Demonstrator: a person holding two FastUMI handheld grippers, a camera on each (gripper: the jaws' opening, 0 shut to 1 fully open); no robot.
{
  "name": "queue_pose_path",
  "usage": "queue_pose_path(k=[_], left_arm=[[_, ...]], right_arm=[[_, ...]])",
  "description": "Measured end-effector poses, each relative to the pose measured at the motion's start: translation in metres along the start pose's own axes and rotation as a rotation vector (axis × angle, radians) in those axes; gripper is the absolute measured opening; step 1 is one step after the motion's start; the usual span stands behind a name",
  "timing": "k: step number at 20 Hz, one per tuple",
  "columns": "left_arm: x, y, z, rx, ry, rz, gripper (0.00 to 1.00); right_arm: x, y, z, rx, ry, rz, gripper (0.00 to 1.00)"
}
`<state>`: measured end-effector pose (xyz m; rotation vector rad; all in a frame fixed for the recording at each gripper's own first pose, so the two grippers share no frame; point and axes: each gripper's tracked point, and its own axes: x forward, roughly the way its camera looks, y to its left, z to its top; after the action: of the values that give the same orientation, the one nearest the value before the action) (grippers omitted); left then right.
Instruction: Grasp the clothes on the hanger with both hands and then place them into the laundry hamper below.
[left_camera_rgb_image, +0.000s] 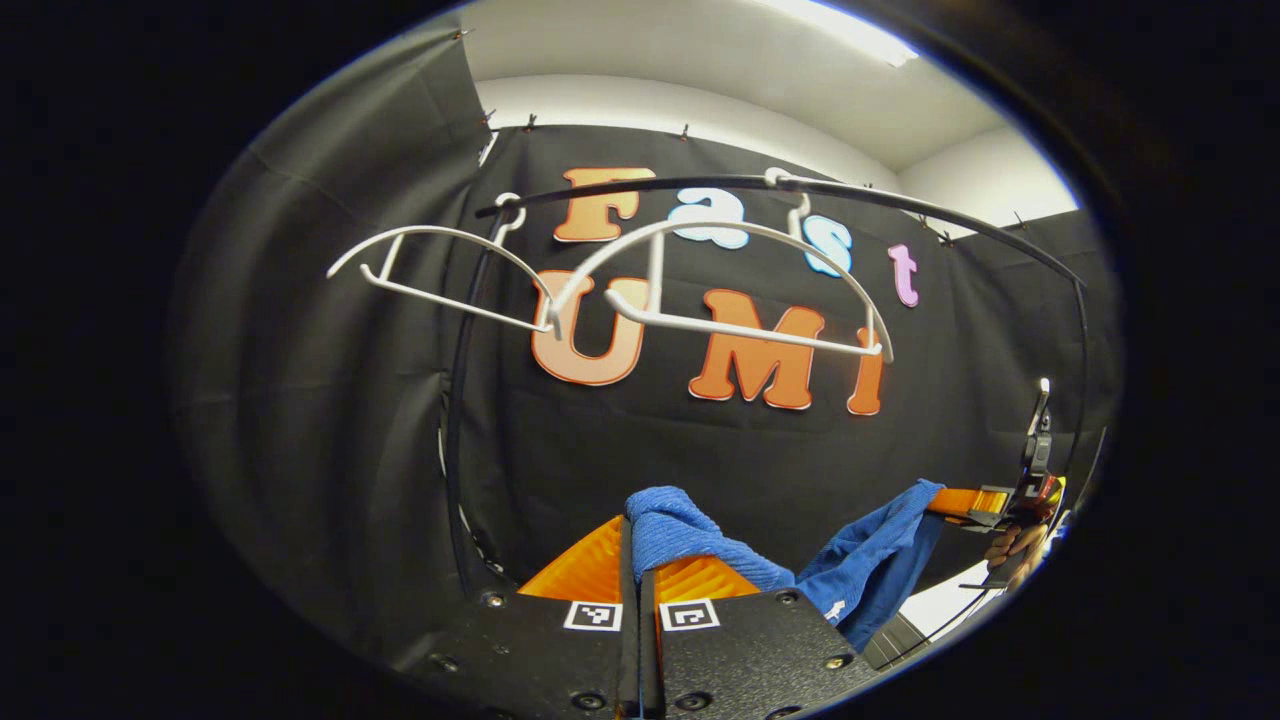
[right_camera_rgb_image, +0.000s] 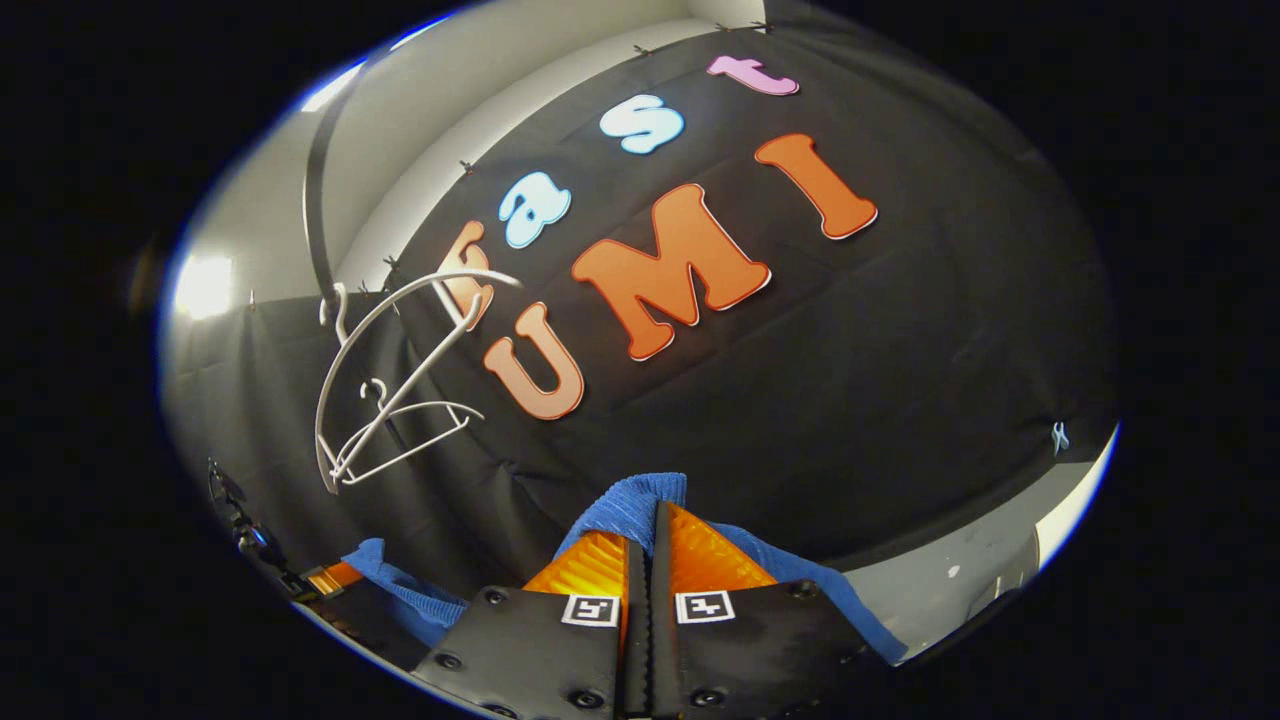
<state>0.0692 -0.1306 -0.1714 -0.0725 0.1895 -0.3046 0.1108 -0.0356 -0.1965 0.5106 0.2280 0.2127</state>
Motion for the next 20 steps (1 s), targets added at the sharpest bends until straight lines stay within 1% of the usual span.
queue_pose_path(k=[3,5,10,15,20], left_arm=[[0.004,-0.028,-0.014,-0.016,0.023,-0.044,0.00],[0.009,-0.034,-0.020,-0.017,0.033,-0.058,0.00],[0.008,-0.069,-0.056,-0.015,0.067,-0.086,0.00],[0.010,-0.083,-0.100,-0.026,0.118,-0.093,0.00],[0.009,-0.089,-0.153,-0.068,0.190,-0.078,0.01]], right_arm=[[-0.010,0.010,-0.018,-0.098,0.014,-0.002,0.07],[-0.010,0.020,-0.029,-0.149,0.023,-0.005,0.07],[-0.017,0.019,-0.061,-0.222,0.038,-0.028,0.07],[-0.021,0.014,-0.097,-0.242,0.055,-0.046,0.07],[-0.024,-0.010,-0.141,-0.258,0.078,-0.097,0.07]])
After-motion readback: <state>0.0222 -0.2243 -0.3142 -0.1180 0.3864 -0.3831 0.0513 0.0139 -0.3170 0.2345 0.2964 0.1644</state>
